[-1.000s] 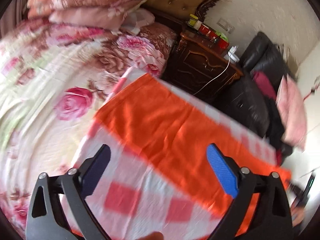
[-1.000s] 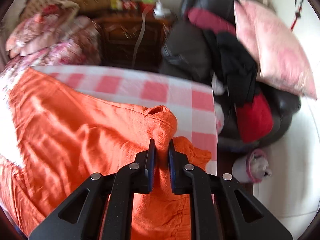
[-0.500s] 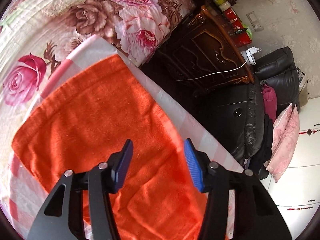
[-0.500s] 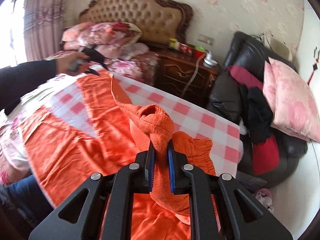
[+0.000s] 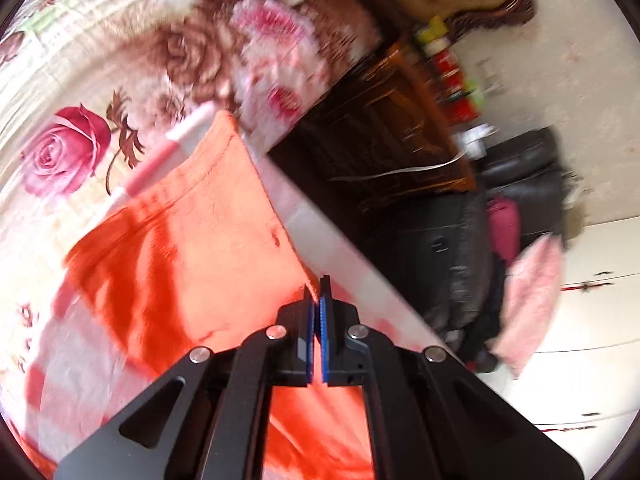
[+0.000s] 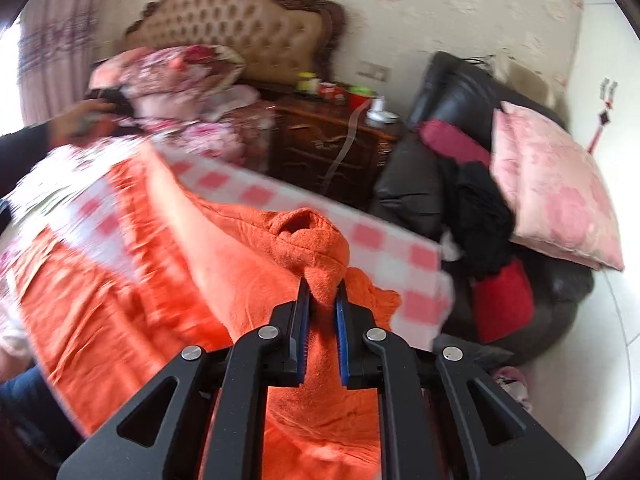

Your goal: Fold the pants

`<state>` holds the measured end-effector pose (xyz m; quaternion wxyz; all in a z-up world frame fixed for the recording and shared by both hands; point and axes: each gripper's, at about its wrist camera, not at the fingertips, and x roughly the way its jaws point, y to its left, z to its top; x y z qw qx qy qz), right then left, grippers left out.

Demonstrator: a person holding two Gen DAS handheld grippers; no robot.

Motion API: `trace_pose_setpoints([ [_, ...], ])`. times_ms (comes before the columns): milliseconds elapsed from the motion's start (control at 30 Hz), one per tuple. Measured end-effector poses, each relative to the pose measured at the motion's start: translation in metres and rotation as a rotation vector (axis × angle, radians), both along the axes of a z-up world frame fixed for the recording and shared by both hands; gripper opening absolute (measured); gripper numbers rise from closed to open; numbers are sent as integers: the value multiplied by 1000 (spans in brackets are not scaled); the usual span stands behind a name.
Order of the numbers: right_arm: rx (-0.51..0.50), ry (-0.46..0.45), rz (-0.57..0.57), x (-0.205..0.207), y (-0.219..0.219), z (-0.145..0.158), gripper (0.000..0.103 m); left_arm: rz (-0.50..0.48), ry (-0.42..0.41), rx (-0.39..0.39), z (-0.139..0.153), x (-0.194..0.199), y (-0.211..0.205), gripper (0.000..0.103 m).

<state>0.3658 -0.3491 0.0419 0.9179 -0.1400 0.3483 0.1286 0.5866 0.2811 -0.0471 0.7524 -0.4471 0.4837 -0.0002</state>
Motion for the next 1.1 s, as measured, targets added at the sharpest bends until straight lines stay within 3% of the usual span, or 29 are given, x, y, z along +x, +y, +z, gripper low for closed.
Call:
trace_pose_setpoints([
  [100,39,-17,-39,-1,-9,4,11,9,-116,-34,34,-66,9,1],
  [200,88,-18,-30,-53,-5,-7,12,-10,-184,22,41,-181,10,1],
  [333,180,75,-89,-127,-16,-54,12,-1,-134,69,-12,-336,6,1],
  [433,310,214,-198,-175,-36,-101,24,35,-64,61,-61,-411,9,1],
  [533,492,381,-327,-210,-60,-142,39,73,-44,44,-87,-444,14,1],
  [600,573,420,-394,-223,-70,-152,57,86,-47,13,-94,-450,17,1],
  [633,614,416,-440,-229,-77,-154,72,84,-51,14,-95,-450,19,1],
  [667,646,410,-464,-232,-81,-154,76,82,-53,10,-96,-447,21,1],
  [833,862,411,-509,-217,-98,-155,78,73,-70,-10,-99,-443,18,2],
  [1000,950,437,-528,-190,-114,-154,79,97,-86,-33,-106,-453,21,9],
  [1100,979,422,-511,-183,-117,-144,79,108,-115,-66,-107,-458,27,20],
])
